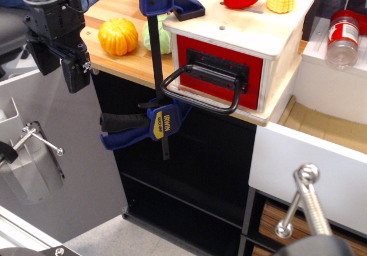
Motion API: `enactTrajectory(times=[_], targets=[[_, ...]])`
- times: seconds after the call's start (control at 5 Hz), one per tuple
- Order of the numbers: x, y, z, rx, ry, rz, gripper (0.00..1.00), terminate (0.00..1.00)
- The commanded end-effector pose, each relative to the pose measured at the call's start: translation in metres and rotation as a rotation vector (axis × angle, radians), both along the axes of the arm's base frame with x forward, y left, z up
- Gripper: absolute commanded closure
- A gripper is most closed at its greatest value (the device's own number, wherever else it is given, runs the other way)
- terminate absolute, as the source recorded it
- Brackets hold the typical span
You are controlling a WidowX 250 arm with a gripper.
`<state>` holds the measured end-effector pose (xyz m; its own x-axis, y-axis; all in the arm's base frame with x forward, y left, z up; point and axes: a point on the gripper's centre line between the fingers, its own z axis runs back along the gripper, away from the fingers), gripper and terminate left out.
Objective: Open drawer of box
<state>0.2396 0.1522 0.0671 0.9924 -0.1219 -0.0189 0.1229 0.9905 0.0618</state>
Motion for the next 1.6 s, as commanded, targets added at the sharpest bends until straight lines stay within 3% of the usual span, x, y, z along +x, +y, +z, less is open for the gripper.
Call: enactTrajectory(times=[0.0,0.2,0.4,0.8,1.0,1.4], targets=[[0.000,0.000,0.000,0.000,0.000,0.000,0.00,0.00],[-0.009,-0.021,0.010,-0.059,0.001,0.049,0.00,0.00],[-0.013,-0.049,0.029,-0.118,-0.045,0.063,0.00,0.00],[0.033,-0.096,0.058,-0.210,-0.133,0.119,0.00,0.00],[0.053,-0.119,0.052,-0.218,-0.146,0.162,0.00,0.00],[0.063,-0.147,0.018,-0.207,-0.218,0.227,0.00,0.00]])
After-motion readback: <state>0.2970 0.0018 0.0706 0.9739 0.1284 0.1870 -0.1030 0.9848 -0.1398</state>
